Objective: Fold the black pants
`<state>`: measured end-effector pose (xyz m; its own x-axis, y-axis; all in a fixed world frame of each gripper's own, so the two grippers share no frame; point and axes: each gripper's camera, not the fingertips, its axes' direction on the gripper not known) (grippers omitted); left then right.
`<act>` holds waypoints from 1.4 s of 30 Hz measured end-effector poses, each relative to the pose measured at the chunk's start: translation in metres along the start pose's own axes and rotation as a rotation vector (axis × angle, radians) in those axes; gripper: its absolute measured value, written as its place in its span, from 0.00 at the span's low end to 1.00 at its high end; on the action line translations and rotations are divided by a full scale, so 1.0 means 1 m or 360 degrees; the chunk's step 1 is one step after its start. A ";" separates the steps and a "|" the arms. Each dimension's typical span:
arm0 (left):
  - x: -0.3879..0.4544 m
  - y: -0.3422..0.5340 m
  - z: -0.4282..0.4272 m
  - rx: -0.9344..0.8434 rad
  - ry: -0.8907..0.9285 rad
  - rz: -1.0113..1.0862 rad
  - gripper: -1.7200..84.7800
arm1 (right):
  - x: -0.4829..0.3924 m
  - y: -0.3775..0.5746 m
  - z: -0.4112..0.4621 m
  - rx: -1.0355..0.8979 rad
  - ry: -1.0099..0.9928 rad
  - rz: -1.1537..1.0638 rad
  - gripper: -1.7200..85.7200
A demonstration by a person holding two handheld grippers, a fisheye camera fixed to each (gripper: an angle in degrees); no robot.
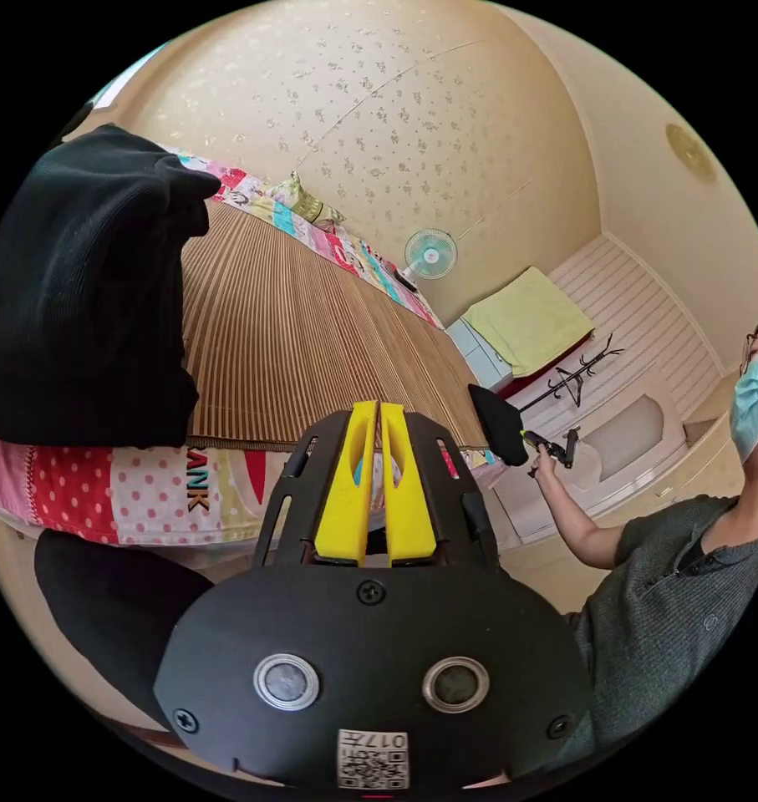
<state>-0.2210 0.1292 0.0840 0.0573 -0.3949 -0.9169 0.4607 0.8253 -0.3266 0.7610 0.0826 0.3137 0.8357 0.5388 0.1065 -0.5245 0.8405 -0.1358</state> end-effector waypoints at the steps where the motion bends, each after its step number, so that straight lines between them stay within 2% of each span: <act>1: 0.003 -0.001 -0.002 -0.0007 -0.0027 0.0002 0.01 | 0.003 -0.007 0.013 -0.0065 -0.0022 0.0012 0.16; 3: 0.003 -0.002 -0.008 -0.0011 -0.0060 -0.0011 0.01 | 0.006 -0.016 0.090 -0.0432 -0.0100 0.0098 0.16; 5: -0.003 0.001 -0.020 0.0013 -0.0053 -0.0057 0.01 | -0.005 -0.006 0.085 -0.0275 0.0086 0.0215 0.13; 7: -0.015 0.007 -0.041 0.0082 -0.0024 -0.0131 0.01 | -0.017 -0.008 0.080 -0.0274 0.0071 0.0304 0.08; 10: -0.031 0.014 -0.065 0.0142 -0.0030 -0.0211 0.01 | -0.033 -0.006 0.057 -0.0198 -0.0252 0.0277 0.04; 12: -0.039 0.016 -0.076 0.0184 -0.0059 -0.0263 0.01 | -0.051 0.007 0.039 -0.0190 -0.0791 0.0232 0.03; 13: -0.040 0.016 -0.081 0.0212 -0.0056 -0.0267 0.01 | -0.061 0.013 0.039 -0.0245 -0.0904 0.0213 0.03; 14: -0.041 0.015 -0.082 0.0218 -0.0047 -0.0265 0.01 | -0.090 0.030 0.036 -0.0347 -0.1001 0.0124 0.03; 16: -0.041 0.010 -0.081 0.0214 -0.0011 -0.0263 0.01 | -0.153 0.071 0.028 -0.0459 -0.0950 -0.0158 0.03; 18: -0.037 0.007 -0.077 0.0207 0.0006 -0.0239 0.01 | -0.252 0.153 0.031 -0.0827 -0.1488 -0.0588 0.03; 20: -0.036 0.004 -0.073 0.0177 -0.0002 -0.0221 0.01 | -0.292 0.205 0.032 -0.1008 -0.1484 -0.0615 0.03; 22: -0.040 -0.001 -0.073 0.0146 0.0013 -0.0218 0.01 | -0.283 0.226 0.018 -0.0897 -0.1438 -0.0471 0.03; 25: -0.045 -0.002 -0.083 0.0174 0.0042 -0.0213 0.01 | -0.195 0.219 -0.035 -0.0342 -0.1373 -0.0073 0.05; 27: -0.048 0.000 -0.090 0.0181 0.0006 -0.0223 0.01 | -0.111 0.217 -0.082 0.0063 -0.0777 0.0264 0.08; 29: -0.053 0.003 -0.098 0.0207 -0.0036 -0.0247 0.01 | -0.063 0.211 -0.093 0.0046 -0.0311 0.0502 0.13; 30: -0.058 0.005 -0.103 0.0232 -0.0042 -0.0263 0.01 | -0.035 0.208 -0.092 0.0031 -0.0234 0.0587 0.16; 31: -0.064 0.007 -0.107 0.0259 -0.0037 -0.0290 0.01 | -0.022 0.208 -0.090 0.0029 -0.0255 0.0616 0.16; 34: -0.083 0.008 -0.111 0.0295 0.0004 -0.0390 0.01 | 0.030 0.196 -0.052 -0.0094 -0.0649 0.0720 0.17; 36: -0.090 0.007 -0.109 0.0283 0.0031 -0.0432 0.01 | 0.049 0.181 -0.026 -0.0111 -0.1182 0.0834 0.13; 37: -0.089 0.005 -0.107 0.0271 0.0031 -0.0428 0.01 | 0.046 0.175 -0.028 -0.0075 -0.1291 0.0829 0.10; 39: -0.083 0.001 -0.104 0.0244 0.0011 -0.0398 0.01 | -0.021 0.131 -0.075 0.0114 -0.1533 0.0400 0.07; 40: -0.079 -0.002 -0.102 0.0230 0.0002 -0.0372 0.01 | -0.047 0.119 -0.089 0.0103 -0.1521 0.0254 0.07; 42: -0.073 -0.006 -0.097 0.0221 0.0005 -0.0342 0.01 | -0.157 0.093 -0.139 0.0058 -0.1390 -0.0185 0.06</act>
<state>-0.3140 0.1927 0.1306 -0.0576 -0.5538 -0.8307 0.5792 0.6592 -0.4796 0.6036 0.0683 0.1475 0.4692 0.2888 0.8346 -0.4611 0.8861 -0.0474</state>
